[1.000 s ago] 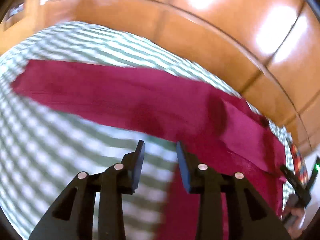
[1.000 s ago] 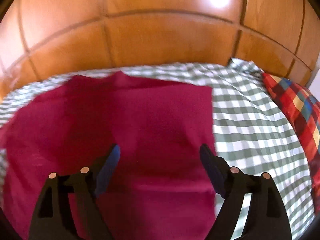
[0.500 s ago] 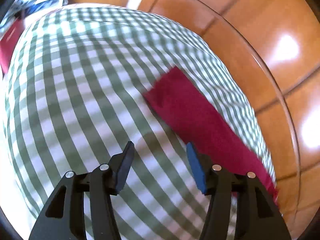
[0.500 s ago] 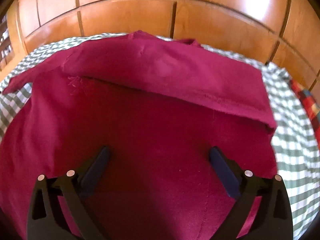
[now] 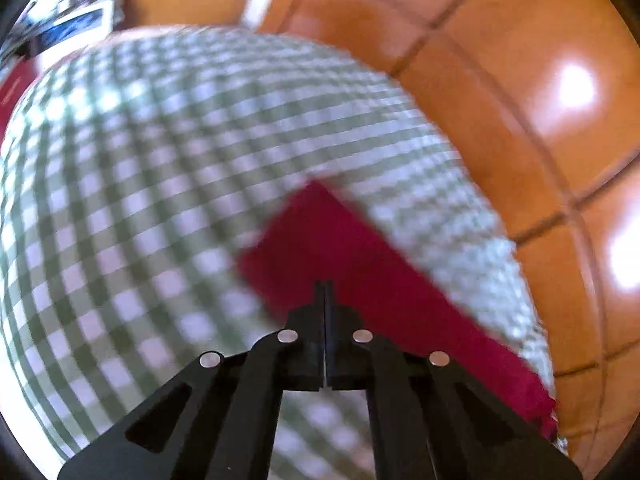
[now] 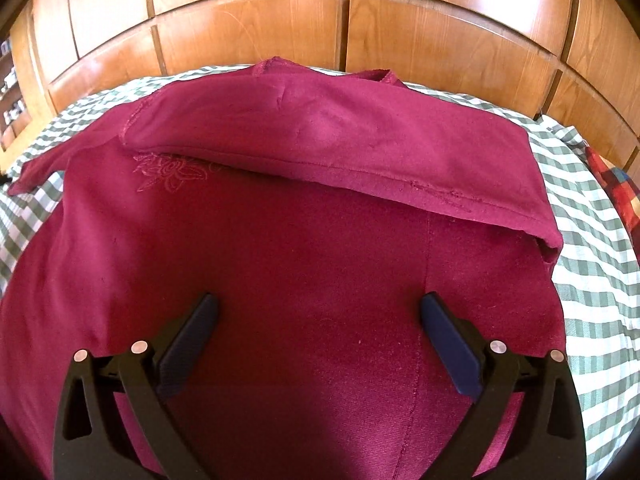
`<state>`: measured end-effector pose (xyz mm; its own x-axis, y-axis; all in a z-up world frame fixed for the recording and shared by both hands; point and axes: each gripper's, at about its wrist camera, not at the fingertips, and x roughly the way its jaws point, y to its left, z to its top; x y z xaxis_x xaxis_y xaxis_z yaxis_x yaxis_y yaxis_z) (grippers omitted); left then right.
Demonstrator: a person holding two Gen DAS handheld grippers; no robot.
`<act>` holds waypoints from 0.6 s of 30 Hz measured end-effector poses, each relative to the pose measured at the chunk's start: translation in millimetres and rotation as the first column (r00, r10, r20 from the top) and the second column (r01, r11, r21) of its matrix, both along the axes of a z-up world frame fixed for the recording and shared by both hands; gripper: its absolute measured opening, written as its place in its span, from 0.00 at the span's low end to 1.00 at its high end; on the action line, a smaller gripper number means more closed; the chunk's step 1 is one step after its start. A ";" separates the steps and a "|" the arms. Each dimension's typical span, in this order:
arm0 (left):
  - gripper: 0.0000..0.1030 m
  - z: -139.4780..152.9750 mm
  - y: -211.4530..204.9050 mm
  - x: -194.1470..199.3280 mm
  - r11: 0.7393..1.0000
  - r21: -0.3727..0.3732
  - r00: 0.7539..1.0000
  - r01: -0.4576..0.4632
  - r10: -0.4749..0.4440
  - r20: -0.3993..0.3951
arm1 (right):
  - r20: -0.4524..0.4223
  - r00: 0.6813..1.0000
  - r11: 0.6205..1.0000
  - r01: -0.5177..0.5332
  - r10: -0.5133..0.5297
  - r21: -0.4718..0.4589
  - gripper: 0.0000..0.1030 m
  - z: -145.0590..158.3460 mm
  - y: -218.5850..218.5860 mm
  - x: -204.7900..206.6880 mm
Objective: Fold small clothes
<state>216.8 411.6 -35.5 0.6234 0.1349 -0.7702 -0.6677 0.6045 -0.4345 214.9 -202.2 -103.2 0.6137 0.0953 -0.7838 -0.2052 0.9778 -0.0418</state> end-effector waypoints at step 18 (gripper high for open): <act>0.34 46.9 -154.2 11.7 0.956 0.097 0.952 0.276 -0.286 0.111 | 0.008 1.000 1.000 0.001 -0.001 0.023 0.97 1.1 -2.7 -0.8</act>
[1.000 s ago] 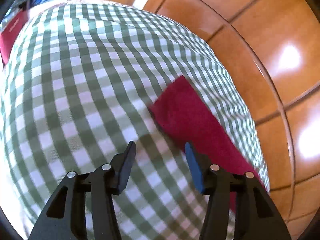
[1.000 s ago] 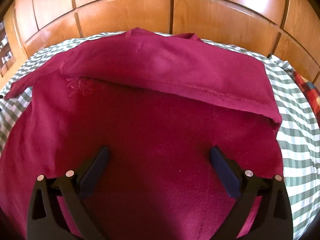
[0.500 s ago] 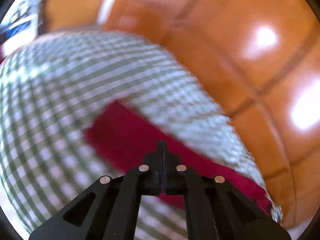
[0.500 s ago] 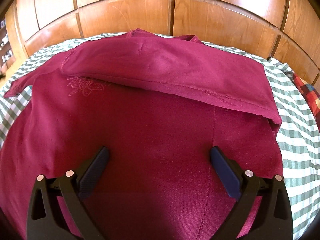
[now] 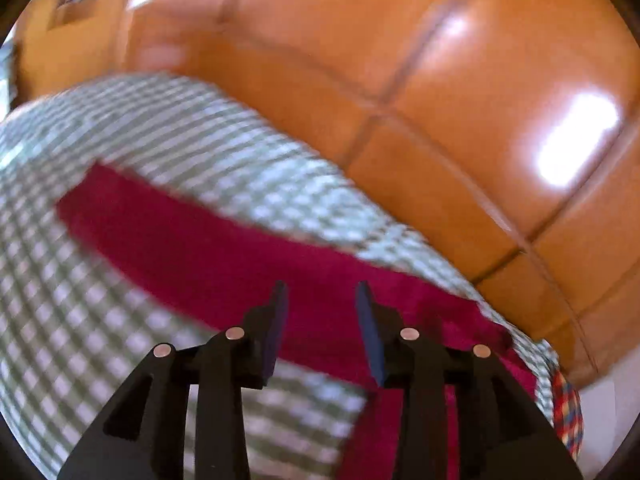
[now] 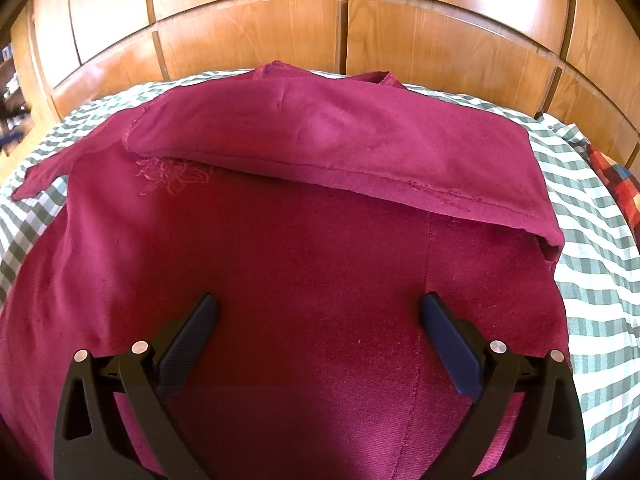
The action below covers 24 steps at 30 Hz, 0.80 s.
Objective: Fold small clothes
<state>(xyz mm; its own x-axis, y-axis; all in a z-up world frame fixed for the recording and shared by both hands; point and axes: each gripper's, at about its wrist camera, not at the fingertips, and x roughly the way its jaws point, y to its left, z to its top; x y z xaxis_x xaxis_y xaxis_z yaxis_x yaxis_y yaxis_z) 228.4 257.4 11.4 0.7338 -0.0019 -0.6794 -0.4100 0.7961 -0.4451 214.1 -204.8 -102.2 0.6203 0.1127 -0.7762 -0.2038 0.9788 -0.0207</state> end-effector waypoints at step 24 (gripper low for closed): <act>0.07 -50.3 182.7 1.5 0.951 -0.064 0.948 -0.303 0.294 -0.121 | 0.001 1.000 1.000 0.002 -0.002 -0.018 0.97 -0.3 1.3 1.3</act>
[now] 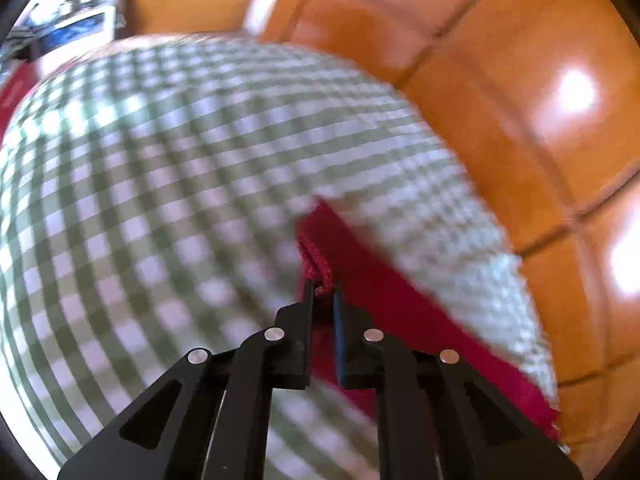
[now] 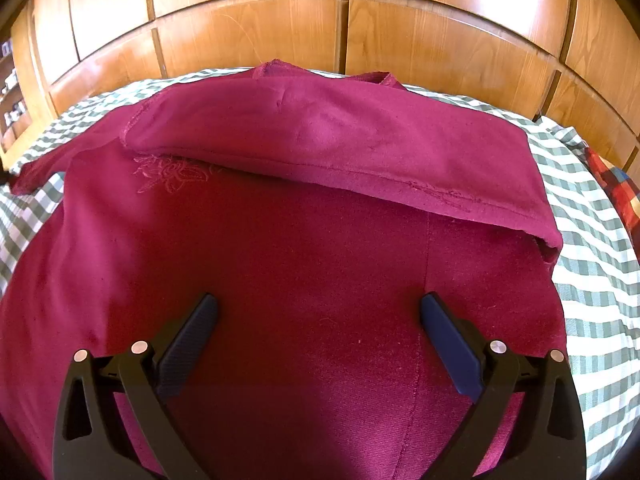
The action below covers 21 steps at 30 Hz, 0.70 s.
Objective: Fold small clothes
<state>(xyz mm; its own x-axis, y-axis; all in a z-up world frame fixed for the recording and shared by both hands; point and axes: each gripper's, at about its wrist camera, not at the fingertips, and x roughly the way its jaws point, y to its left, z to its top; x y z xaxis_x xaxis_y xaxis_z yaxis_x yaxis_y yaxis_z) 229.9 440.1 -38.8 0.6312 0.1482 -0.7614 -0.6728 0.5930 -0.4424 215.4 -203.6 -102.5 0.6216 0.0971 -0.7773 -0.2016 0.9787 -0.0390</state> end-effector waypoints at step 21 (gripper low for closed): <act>0.19 13.7 -362.5 48.8 0.713 0.108 0.712 0.693 -0.700 0.049 | -0.012 1.000 1.000 -0.009 0.010 0.029 0.97 2.2 -4.0 2.5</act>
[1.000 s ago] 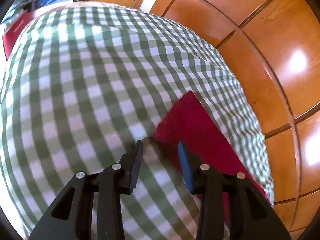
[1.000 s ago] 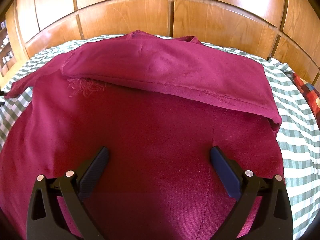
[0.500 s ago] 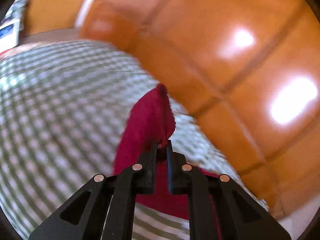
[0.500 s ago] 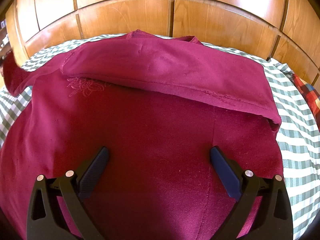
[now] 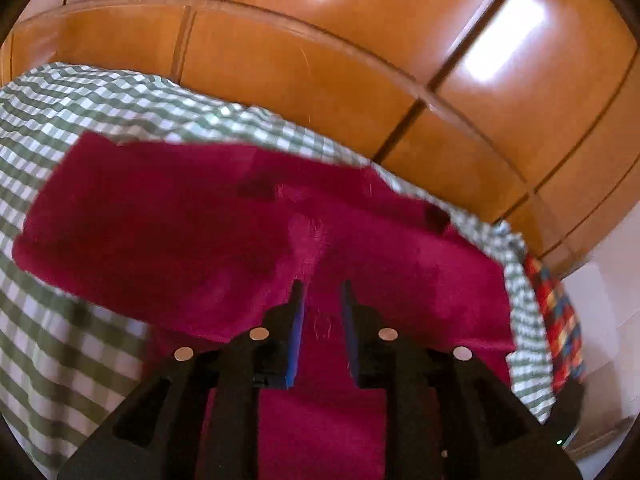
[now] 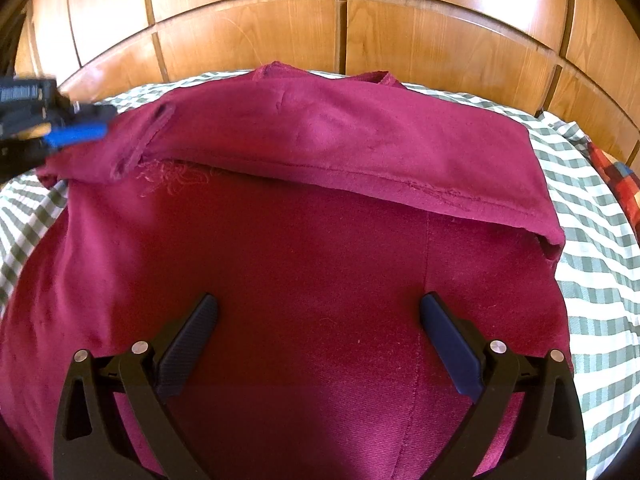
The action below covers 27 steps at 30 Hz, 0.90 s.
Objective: Fold small clothes
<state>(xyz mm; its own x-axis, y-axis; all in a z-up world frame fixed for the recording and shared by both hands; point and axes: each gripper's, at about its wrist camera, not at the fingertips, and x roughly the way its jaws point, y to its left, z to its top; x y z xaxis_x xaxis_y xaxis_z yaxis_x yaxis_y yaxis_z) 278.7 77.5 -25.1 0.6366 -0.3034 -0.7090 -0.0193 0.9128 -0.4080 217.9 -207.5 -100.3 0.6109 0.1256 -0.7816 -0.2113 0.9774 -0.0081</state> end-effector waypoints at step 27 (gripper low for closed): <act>0.26 -68.0 45.6 -89.9 0.995 0.070 0.997 -0.070 0.068 0.027 | 0.002 0.972 0.935 -0.228 0.236 0.272 0.08 83.5 149.1 78.5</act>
